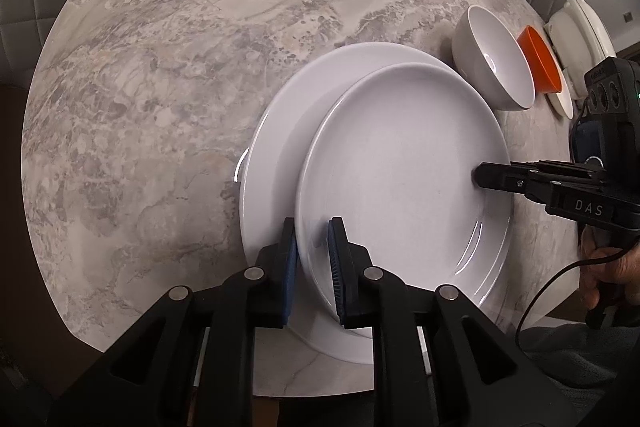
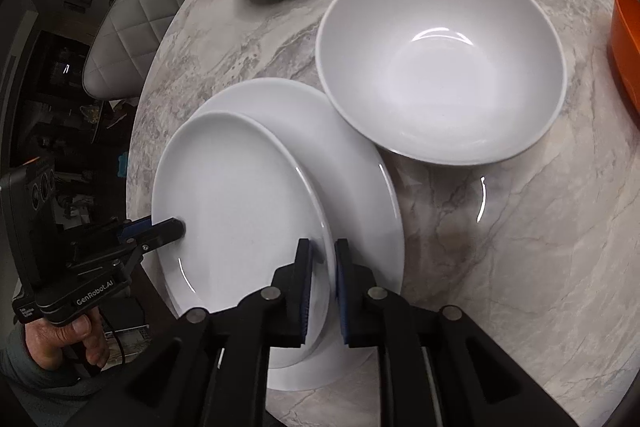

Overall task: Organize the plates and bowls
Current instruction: 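Lift the medium plate and lay it onto the large plate, open grippers, then move both grippers to the small white plate beside the rice cooker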

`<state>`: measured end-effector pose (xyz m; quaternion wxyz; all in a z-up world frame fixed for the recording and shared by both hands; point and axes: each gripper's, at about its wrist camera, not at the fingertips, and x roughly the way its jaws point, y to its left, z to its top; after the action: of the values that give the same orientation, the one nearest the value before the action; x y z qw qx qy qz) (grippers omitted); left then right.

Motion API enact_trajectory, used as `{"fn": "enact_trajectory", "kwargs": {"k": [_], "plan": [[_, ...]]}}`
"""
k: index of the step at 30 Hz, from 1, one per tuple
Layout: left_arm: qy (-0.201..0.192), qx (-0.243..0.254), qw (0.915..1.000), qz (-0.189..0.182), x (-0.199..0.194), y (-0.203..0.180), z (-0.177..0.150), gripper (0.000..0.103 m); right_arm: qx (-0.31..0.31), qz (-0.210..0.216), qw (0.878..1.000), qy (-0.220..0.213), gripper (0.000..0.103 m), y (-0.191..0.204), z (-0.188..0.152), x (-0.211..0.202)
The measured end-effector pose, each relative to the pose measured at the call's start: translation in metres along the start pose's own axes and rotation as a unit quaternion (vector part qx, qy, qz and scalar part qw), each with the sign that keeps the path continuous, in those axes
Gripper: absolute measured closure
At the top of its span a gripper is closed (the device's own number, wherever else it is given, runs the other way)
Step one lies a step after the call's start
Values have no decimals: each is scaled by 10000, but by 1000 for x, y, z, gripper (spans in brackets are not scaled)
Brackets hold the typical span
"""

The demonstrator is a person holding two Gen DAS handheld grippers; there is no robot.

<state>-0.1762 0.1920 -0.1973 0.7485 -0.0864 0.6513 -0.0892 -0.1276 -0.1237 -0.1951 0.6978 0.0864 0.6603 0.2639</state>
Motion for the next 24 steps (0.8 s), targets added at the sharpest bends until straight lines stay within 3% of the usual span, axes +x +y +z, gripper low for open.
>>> {"fn": "enact_trajectory", "kwargs": {"k": [3, 4, 6, 7, 9, 15, 17, 20, 22, 24], "plan": [[-45, 18, 10000, 40, -4, 2, 1, 86, -21, -65, 9999, -88, 78, 3, 0, -2], [-65, 17, 10000, 22, -7, 3, 1, 81, -32, -64, 9999, -131, 75, 4, -1, -3], [-164, 1, 9999, 1, -15, 4, 3, 70, -25, -50, 9997, -241, 59, 6, -1, -5], [-234, -11, 9997, -50, -20, 5, 4, 58, -36, -22, 9995, -317, 55, 7, -1, -7], [-392, -40, 9992, -114, -29, 5, 7, 50, -63, -77, 9990, -446, 45, 10, -3, -13], [-796, -89, 9952, -563, -57, -6, 24, 47, 100, 1, 9957, -917, 44, 6, -13, -40], [-935, -26, 9928, -751, -64, -15, 35, 47, 234, 65, 9925, -1198, 38, -1, -23, -57], [-771, 89, 9912, -1076, -71, -34, 54, 47, 594, -116, 9859, -1559, 37, -23, -40, -80], [-654, 394, 9900, -1183, -77, -55, 77, 47, 1074, -134, 9777, -1802, 37, -46, -53, -97], [-757, 928, 9868, -1092, -89, -85, 107, 47, 1757, -104, 9604, -2162, 37, -77, -67, -118]]}}
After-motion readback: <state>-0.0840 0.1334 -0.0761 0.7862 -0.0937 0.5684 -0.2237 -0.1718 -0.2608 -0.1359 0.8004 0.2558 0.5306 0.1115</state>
